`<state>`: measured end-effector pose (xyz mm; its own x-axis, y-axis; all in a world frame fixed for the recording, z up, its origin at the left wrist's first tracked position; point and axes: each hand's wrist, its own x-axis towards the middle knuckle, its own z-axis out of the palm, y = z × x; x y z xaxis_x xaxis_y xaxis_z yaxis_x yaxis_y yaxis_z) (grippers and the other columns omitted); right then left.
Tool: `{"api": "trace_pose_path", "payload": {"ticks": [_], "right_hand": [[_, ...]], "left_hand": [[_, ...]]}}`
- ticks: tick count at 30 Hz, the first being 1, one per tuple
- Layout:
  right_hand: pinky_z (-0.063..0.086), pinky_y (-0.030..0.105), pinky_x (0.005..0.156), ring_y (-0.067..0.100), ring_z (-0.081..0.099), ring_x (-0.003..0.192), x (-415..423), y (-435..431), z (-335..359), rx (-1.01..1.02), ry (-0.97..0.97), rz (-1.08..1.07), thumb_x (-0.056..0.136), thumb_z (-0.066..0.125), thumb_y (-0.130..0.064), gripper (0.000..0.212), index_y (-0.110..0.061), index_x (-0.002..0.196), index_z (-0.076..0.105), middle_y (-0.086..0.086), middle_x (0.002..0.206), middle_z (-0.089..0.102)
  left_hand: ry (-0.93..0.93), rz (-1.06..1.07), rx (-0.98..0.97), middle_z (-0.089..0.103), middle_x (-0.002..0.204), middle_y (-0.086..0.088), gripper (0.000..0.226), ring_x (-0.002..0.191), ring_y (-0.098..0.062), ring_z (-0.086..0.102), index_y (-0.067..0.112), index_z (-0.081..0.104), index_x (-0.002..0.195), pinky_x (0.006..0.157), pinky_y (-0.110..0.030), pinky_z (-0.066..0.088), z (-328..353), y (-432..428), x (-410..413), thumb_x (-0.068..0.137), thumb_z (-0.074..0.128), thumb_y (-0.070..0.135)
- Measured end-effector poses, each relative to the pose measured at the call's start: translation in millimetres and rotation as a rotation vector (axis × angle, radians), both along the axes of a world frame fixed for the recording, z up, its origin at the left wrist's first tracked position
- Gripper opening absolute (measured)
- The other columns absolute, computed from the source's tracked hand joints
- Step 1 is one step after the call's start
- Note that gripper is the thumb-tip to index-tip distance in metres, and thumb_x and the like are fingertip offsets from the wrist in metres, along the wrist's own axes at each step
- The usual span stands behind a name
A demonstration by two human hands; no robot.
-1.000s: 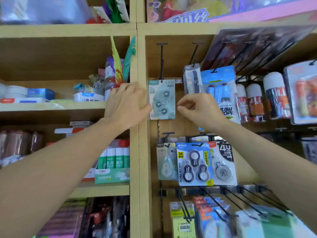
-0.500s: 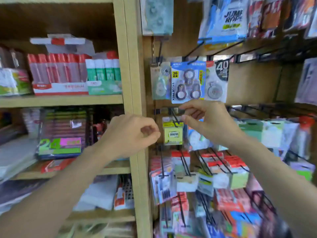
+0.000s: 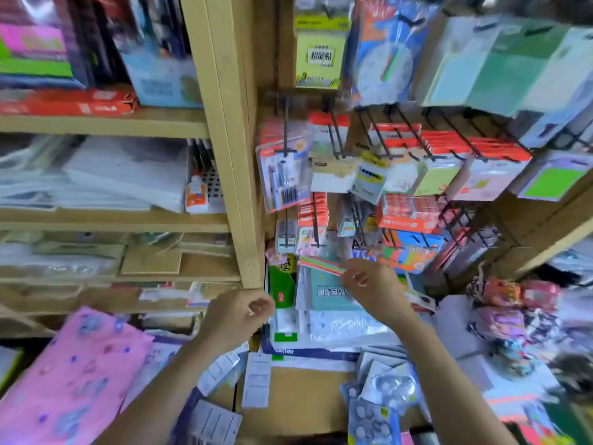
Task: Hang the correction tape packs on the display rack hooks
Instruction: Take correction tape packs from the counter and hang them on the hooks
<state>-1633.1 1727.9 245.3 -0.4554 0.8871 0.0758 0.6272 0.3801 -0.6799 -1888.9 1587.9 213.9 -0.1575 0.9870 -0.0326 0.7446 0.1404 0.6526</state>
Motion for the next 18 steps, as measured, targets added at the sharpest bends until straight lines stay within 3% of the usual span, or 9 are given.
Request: {"api": "trace_pose_path", "payload": {"ticks": [3, 6, 9, 12, 16, 18], "right_hand": [[0.052, 0.028, 0.072, 0.015, 0.067, 0.071, 14.5, -20.1, -61.6, -0.213, -0.073, -0.071, 0.085, 0.070, -0.015, 0.015, -0.026, 0.096, 0.072, -0.012, 0.074, 0.069], [0.051, 0.028, 0.071, 0.018, 0.069, 0.077, 26.9, -36.1, -114.8, -0.419, -0.183, -0.068, 0.086, 0.069, -0.015, 0.015, -0.029, 0.093, 0.068, -0.003, 0.076, 0.071], [0.055, 0.038, 0.079, 0.026, 0.071, 0.088, 41.2, -49.4, -165.8, -0.567, -0.263, -0.066, 0.084, 0.070, -0.021, 0.012, -0.029, 0.092, 0.069, 0.003, 0.085, 0.073], [0.051, 0.027, 0.088, 0.018, 0.066, 0.099, 46.1, -63.7, -203.7, -0.676, -0.381, 0.002, 0.088, 0.066, -0.023, 0.025, -0.021, 0.112, 0.071, 0.000, 0.108, 0.070], [0.042, 0.019, 0.075, 0.010, 0.055, 0.090, 49.2, -78.6, -249.5, -0.785, -0.517, 0.080, 0.093, 0.063, -0.019, 0.027, -0.015, 0.119, 0.068, 0.002, 0.109, 0.069], [0.044, 0.023, 0.074, 0.015, 0.061, 0.093, 56.1, -84.7, -274.4, -0.808, -0.581, 0.078, 0.092, 0.065, -0.020, 0.023, -0.015, 0.114, 0.070, 0.003, 0.103, 0.069]], "left_hand": [[-0.058, 0.038, -0.244, 0.070, 0.084, 0.027, 0.010, 0.082, 0.010, 0.063, 0.047, 0.067, 0.083, 0.067, -0.016, 0.046, -79.8, -35.3, 18.7, 0.092, 0.063, 0.044], [-0.110, 0.071, -0.493, 0.071, 0.090, 0.022, 0.009, 0.088, 0.001, 0.065, 0.044, 0.068, 0.084, 0.079, -0.029, 0.053, -138.3, -65.9, 35.2, 0.087, 0.060, 0.046], [-0.208, 0.132, -0.601, 0.067, 0.080, 0.025, 0.014, 0.083, 0.001, 0.063, 0.050, 0.066, 0.074, 0.079, -0.029, 0.051, -176.0, -91.2, 47.9, 0.085, 0.063, 0.041], [-0.302, 0.215, -0.707, 0.071, 0.087, 0.017, 0.011, 0.087, -0.004, 0.065, 0.038, 0.070, 0.078, 0.076, -0.027, 0.047, -214.3, -113.7, 50.7, 0.087, 0.063, 0.040], [-0.342, 0.368, -0.779, 0.063, 0.072, -0.005, 0.028, 0.074, -0.018, 0.061, 0.026, 0.060, 0.062, 0.066, -0.034, 0.041, -275.5, -144.9, 50.0, 0.080, 0.059, 0.047], [-0.362, 0.436, -0.836, 0.059, 0.073, -0.004, 0.027, 0.076, -0.021, 0.058, 0.025, 0.060, 0.060, 0.065, -0.032, 0.036, -288.4, -150.6, 54.0, 0.081, 0.061, 0.043]]}}
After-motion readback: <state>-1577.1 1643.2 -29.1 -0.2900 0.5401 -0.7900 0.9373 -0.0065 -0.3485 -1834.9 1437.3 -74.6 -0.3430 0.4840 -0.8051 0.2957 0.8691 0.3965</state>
